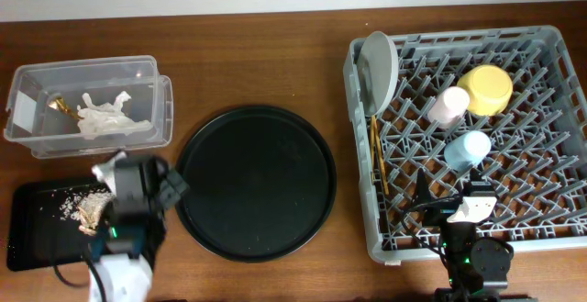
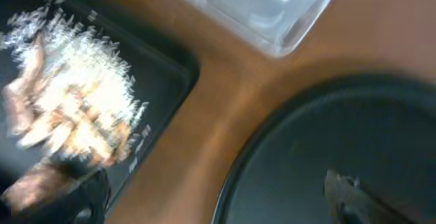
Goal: Sort waste into correct bins and load items into the dishwasher rack
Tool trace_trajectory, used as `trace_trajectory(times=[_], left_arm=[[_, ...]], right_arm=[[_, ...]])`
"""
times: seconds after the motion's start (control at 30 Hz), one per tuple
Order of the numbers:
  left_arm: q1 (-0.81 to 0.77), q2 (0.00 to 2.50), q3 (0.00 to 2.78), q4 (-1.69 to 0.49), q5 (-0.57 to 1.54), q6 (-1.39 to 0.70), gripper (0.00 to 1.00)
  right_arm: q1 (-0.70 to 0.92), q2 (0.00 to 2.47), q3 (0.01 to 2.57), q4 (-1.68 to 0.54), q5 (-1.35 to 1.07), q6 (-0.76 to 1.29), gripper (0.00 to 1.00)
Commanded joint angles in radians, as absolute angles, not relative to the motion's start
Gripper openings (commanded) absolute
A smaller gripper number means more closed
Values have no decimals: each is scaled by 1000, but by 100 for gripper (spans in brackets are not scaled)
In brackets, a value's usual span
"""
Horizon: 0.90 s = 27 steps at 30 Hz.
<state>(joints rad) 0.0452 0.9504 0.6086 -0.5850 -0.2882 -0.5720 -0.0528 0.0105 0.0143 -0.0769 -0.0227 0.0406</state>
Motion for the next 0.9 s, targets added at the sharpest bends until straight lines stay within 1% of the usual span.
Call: trace_trajectory(times=[0.0, 0.07, 0.17, 0.3, 0.37, 0.4, 0.5, 0.57, 0.7, 0.87], left_arm=[[42, 750, 385, -404, -274, -559, 100], [42, 646, 285, -347, -273, -560, 100], [42, 525, 192, -342, -258, -560, 100], [39, 368, 112, -253, -250, -559, 100], [37, 303, 88, -239, -249, -508, 100], [35, 271, 76, -235, -237, -447, 100], [14, 220, 56, -159, -146, -175, 100], [-9, 207, 36, -96, -118, -69, 100], [-48, 152, 8, -66, -123, -8, 100], [-51, 39, 8, -66, -139, 2, 100]], right_arm=[[-60, 4, 6, -79, -11, 33, 98], [-60, 4, 6, -79, -11, 33, 98], [-60, 4, 6, -79, -10, 33, 98], [-60, 4, 6, -79, -11, 33, 99], [-60, 4, 6, -79, -10, 33, 98], [-60, 4, 6, -79, -10, 33, 98], [-60, 4, 6, -79, -11, 33, 98], [-60, 4, 6, -79, -10, 33, 98], [-60, 4, 6, -79, -11, 33, 98], [-60, 4, 6, -79, -11, 33, 98]])
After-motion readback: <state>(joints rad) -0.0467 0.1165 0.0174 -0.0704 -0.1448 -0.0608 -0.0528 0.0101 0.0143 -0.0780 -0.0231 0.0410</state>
